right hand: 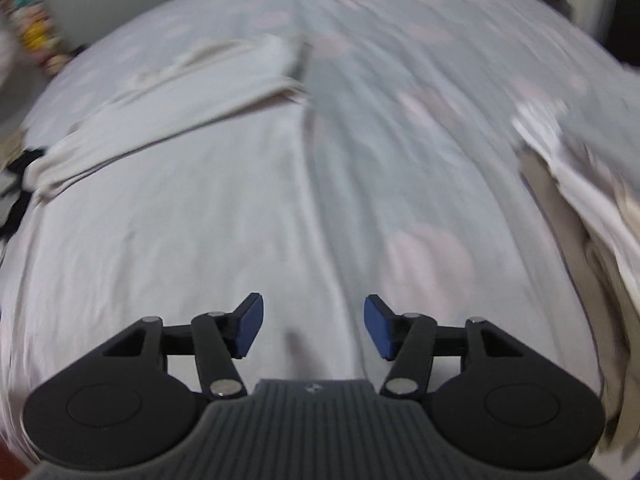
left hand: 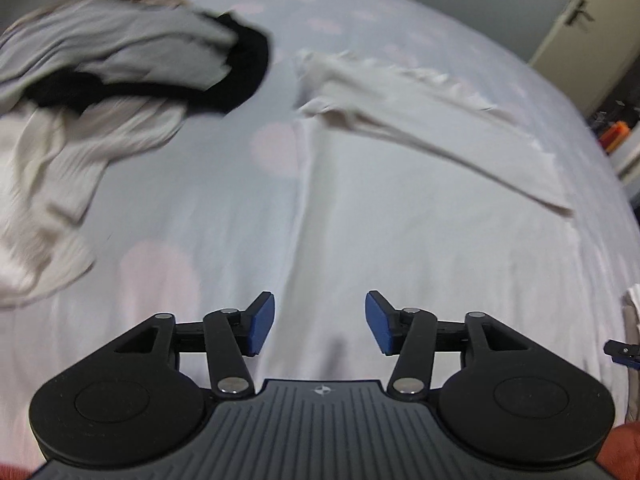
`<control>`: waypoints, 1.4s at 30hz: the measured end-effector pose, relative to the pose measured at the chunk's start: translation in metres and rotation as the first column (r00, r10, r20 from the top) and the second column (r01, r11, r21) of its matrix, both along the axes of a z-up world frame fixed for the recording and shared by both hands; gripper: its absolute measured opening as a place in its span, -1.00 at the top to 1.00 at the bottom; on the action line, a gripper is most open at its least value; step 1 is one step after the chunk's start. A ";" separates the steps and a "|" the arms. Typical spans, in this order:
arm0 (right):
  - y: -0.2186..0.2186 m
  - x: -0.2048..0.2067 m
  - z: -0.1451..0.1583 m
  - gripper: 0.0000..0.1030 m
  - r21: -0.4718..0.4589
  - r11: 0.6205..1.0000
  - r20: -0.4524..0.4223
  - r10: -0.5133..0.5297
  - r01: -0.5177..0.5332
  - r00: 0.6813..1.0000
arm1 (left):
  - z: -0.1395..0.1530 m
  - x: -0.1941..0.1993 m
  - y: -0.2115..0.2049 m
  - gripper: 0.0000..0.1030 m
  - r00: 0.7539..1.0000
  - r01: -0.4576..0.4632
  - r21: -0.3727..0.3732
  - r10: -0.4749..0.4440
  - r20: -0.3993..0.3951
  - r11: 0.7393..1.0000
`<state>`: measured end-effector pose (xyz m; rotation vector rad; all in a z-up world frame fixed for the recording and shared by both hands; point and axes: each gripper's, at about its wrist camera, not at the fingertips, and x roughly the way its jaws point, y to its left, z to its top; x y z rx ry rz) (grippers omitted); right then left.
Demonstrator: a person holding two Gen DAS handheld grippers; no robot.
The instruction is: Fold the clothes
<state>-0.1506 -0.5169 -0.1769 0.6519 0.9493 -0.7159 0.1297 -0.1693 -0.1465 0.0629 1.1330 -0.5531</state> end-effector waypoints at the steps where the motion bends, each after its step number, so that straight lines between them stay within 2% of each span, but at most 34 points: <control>1: -0.005 0.000 -0.004 -0.15 0.025 0.999 -0.018 -0.025 0.025 1.000 | -0.003 0.001 0.003 0.00 1.000 -0.024 0.022 0.025 -0.019 0.999; 5: -0.013 0.005 -0.020 -0.17 0.095 0.993 -0.102 -0.057 0.066 0.993 | -0.013 0.001 0.013 -0.04 0.995 -0.066 0.091 0.073 -0.074 0.994; 11: -0.002 0.024 -0.030 -0.33 0.124 0.991 -0.209 0.082 -0.057 0.974 | -0.033 -0.004 0.005 -0.06 0.984 0.009 0.235 0.033 -0.175 0.972; 16: 0.006 0.031 -0.034 -0.35 0.167 0.975 -0.252 0.184 -0.144 0.950 | -0.040 -0.009 -0.001 -0.04 0.980 0.065 0.271 -0.010 -0.199 0.960; 18: 0.008 0.031 -0.033 -0.27 0.163 0.973 -0.251 0.200 -0.162 0.947 | -0.040 -0.012 -0.002 0.12 0.980 0.077 0.274 -0.023 -0.196 0.959; 20: 0.012 0.031 -0.032 0.02 0.150 0.972 -0.245 0.214 -0.181 0.946 | -0.041 -0.013 -0.002 0.27 0.981 0.084 0.271 -0.031 -0.192 0.959; 21: 0.014 0.031 -0.031 0.14 0.142 0.971 -0.239 0.223 -0.194 0.945 | -0.041 -0.014 -0.001 0.43 0.981 0.085 0.267 -0.034 -0.190 0.960; 22: 0.016 0.031 -0.030 0.33 0.133 0.970 -0.231 0.232 -0.206 0.945 | -0.041 -0.015 -0.001 0.50 0.981 0.088 0.261 -0.038 -0.189 0.961; 23: 0.018 0.030 -0.028 0.60 0.124 0.968 -0.221 0.240 -0.217 0.945 | -0.040 -0.015 -0.001 0.61 0.981 0.093 0.253 -0.045 -0.187 0.963; 25: 0.022 0.029 -0.025 0.76 0.105 0.966 -0.202 0.252 -0.235 0.946 | -0.039 -0.018 0.000 0.81 0.983 0.100 0.239 -0.059 -0.173 0.966; 26: 0.023 0.028 -0.023 0.79 0.092 0.967 -0.193 0.251 -0.237 0.949 | -0.038 -0.020 0.000 0.89 0.984 0.102 0.227 -0.066 -0.163 0.968; 29: 0.024 0.022 -0.015 0.81 0.045 0.974 -0.131 0.225 -0.221 0.965 | -0.030 -0.023 0.005 0.91 0.991 0.090 0.160 -0.072 -0.117 0.983; 33: 0.021 0.010 -0.003 0.81 -0.015 0.987 -0.025 0.160 -0.160 0.987 | -0.015 -0.023 0.018 0.92 0.998 0.018 0.042 -0.016 -0.055 0.999; 38: 0.018 -0.005 0.013 0.81 -0.075 0.994 0.108 0.086 -0.079 0.990 | 0.005 -0.013 0.028 0.92 0.998 -0.069 -0.088 0.069 0.006 0.994; 40: 0.019 -0.004 0.015 0.81 -0.082 0.994 0.129 0.081 -0.071 0.988 | 0.008 -0.008 0.028 0.92 0.995 -0.087 -0.112 0.091 0.029 0.990; 42: 0.019 -0.001 0.014 0.80 -0.077 0.995 0.133 0.078 -0.068 0.988 | 0.008 -0.009 0.026 0.92 0.995 -0.093 -0.104 0.096 0.023 0.990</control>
